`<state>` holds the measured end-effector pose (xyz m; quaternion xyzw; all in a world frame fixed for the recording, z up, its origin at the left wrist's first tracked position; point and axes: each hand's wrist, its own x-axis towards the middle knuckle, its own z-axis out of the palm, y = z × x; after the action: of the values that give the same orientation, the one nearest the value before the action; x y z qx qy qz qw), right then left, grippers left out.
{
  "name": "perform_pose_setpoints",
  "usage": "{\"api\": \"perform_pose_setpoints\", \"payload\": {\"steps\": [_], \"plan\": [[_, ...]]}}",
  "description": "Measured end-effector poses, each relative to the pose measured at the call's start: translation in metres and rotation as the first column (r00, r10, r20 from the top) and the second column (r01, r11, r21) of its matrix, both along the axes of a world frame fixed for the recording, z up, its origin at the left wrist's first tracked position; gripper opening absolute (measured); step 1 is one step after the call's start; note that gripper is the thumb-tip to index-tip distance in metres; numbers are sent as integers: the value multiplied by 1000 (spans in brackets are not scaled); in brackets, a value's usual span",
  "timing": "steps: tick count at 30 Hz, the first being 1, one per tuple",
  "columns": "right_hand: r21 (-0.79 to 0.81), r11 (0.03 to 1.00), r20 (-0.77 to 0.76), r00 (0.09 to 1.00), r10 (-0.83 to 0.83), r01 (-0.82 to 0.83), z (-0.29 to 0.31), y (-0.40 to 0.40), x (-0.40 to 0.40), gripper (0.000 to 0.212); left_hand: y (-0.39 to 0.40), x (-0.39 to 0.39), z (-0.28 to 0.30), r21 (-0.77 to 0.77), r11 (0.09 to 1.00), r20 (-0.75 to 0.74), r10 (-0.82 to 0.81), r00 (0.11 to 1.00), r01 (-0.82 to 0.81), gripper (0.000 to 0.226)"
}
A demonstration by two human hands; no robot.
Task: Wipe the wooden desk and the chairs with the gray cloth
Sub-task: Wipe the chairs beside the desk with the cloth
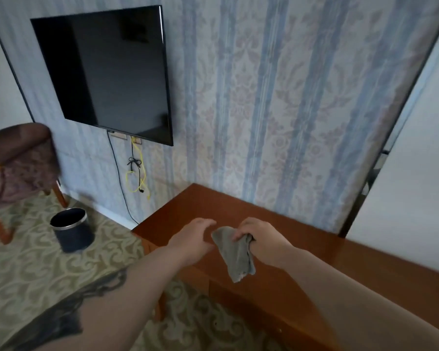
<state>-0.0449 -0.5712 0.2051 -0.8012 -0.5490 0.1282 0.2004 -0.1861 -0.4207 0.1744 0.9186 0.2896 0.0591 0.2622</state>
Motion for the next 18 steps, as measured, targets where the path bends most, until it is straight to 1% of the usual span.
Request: {"api": "perform_pose_setpoints", "payload": {"steps": [1,2,3,6,7,10,12,13,14,16,18], "plan": [[-9,999,-10,999,32,-32,1,19,10,44,14,12,2,9,999,-32,-36,999,37,64],[-20,998,-22,998,54,-54,1,33,19,43,25,22,4,25,998,-62,-62,996,64,63],[-32,998,-54,997,59,-61,0,52,30,41,43,34,3,33,996,-75,-77,994,80,56],[-27,999,-205,979,21,-27,-8,112,61,30,105,66,-6,34,996,-36,-83,996,84,16],[-19,1000,-228,974,4,-9,-12,134,71,25,128,77,-9,34,995,-41,-89,995,90,10],[0,997,-183,980,-73,74,-28,200,97,9,199,110,-16,21,991,-75,-134,988,135,5],[11,984,-268,948,-169,179,-42,243,111,26,246,130,-17,30,982,-108,-183,977,187,5],[-26,971,-321,918,-234,239,-50,264,118,32,268,139,-18,42,976,-126,-208,970,214,7],[-70,956,-361,887,-290,284,-57,284,125,32,289,146,-20,53,970,-155,-226,962,237,8],[-158,933,-353,864,-358,322,-69,320,139,23,327,163,-22,81,962,-200,-242,949,262,7],[-219,906,-321,850,-419,363,-75,352,152,23,359,180,-27,107,961,-221,-227,949,255,18]]}}
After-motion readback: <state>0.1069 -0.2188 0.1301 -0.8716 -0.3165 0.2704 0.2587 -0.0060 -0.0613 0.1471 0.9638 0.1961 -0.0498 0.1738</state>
